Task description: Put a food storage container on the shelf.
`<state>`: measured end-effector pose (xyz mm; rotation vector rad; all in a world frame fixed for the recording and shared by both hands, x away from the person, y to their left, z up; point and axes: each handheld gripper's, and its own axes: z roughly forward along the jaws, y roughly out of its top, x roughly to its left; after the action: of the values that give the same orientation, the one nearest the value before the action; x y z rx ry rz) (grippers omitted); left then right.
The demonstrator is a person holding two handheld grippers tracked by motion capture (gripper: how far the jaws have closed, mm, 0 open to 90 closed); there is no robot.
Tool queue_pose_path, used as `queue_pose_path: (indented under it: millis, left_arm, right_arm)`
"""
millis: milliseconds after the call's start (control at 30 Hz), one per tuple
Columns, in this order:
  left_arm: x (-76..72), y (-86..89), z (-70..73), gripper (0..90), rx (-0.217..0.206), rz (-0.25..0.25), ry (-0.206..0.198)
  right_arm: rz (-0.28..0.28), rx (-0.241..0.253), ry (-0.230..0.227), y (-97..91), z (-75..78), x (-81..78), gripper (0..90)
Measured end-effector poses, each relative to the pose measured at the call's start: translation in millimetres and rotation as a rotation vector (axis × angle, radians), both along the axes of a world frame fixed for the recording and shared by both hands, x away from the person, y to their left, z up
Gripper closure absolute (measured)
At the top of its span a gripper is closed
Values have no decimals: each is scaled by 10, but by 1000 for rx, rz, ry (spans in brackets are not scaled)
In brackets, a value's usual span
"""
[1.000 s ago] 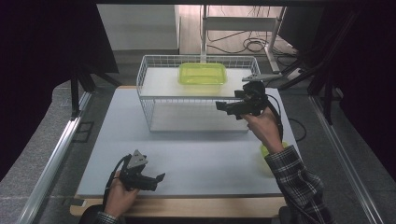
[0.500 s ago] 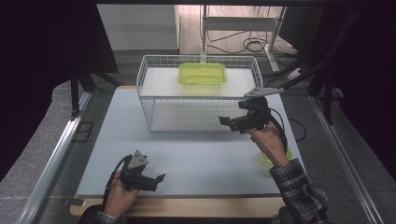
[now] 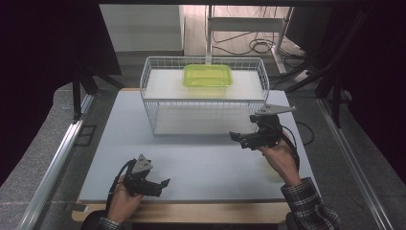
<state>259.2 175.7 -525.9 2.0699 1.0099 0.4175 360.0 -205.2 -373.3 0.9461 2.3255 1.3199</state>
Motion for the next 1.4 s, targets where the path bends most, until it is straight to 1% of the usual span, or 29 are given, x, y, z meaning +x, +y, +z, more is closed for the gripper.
queue_pose_path:
  millis: [200,333,500,533,633,667,700,767,933,1033,1133,1167,1300,1333,1367,1400]
  left_arm:
    - [3,-8,1,7,-4,-3,13]
    - [2,-17,1,7,0,-5,18]
    - [0,-23,2,8,0,-3,19]
    - [-1,-24,2,9,1,-2,20]
    - [-3,-30,4,10,5,-2,18]
    - [-3,-30,4,10,5,-2,18]
    - [-5,-35,5,11,9,-3,17]
    - [-9,-39,9,12,9,-3,16]
    - [-15,-43,12,13,12,-3,14]
    - [-21,-48,16,13,20,-8,11]
    - [-22,-53,13,14,27,-8,10]
    - [-22,-54,12,14,30,-9,9]
    - [-26,-61,11,14,38,-10,6]
    - [-26,-61,11,14,38,-10,6]
    - [-27,-63,10,13,39,-11,6]
    - [-28,-63,11,13,41,-12,6]
  right_arm:
    - [-15,-16,10,-57,-128,-101,2]
    - [-33,-34,-7,-103,-212,-179,6]
    - [-47,-36,-9,-138,-300,-259,11]
    - [-50,-38,-3,-158,-350,-297,18]
    - [-44,-22,15,-188,-416,-334,27]
    - [-44,-22,15,-188,-416,-334,27]
    - [-44,-8,26,-217,-471,-354,31]
    - [-51,-2,29,-241,-528,-377,33]
    - [-55,-28,20,-264,-657,-439,35]
    - [-67,-49,5,-277,-728,-480,42]
    - [-67,-58,2,-297,-797,-521,44]
    - [-65,-60,4,-302,-824,-532,45]
    - [-58,-74,46,-325,-947,-557,44]
    - [-58,-74,46,-325,-947,-557,44]
    - [-53,-83,62,-330,-1001,-563,44]
    - [-53,-89,68,-328,-1019,-565,44]
